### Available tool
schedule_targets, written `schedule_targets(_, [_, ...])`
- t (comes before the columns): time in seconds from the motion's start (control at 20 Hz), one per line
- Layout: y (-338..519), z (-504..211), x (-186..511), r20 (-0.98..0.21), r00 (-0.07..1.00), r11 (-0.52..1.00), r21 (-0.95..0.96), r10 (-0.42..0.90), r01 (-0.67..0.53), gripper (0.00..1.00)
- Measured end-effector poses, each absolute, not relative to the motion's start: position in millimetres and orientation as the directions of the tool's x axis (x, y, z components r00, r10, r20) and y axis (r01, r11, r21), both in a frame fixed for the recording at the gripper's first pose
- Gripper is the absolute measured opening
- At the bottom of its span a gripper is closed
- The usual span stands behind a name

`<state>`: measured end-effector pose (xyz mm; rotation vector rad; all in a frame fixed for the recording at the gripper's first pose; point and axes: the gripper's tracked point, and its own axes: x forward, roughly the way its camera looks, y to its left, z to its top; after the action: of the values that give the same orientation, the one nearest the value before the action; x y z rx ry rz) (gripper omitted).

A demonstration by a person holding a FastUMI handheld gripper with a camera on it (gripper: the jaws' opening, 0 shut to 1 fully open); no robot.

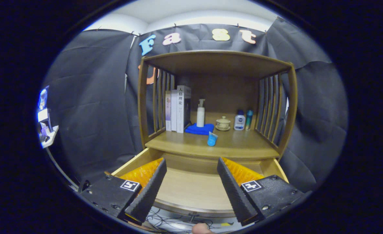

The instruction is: Pull open the drawer, take out the items inside it, and place them on the countertop above the cabinet.

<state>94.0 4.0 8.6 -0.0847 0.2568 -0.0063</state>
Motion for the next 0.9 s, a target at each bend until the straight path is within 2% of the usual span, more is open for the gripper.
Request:
schedule_targets(0.3, [8.3, -47.5, 53.5, -0.186, 0.981, 0.994, -0.1, -0.056, 0.037, 0.99])
schedule_targets(0.55, [16.3, -108.8, 37.9, -0.215, 0.973, 0.993, -0.095, -0.083, 0.064, 0.99])
schedule_targets(0.9, [-3.1, -155.8, 43.7, -0.237, 0.944, 0.969, -0.147, -0.229, 0.199, 0.99])
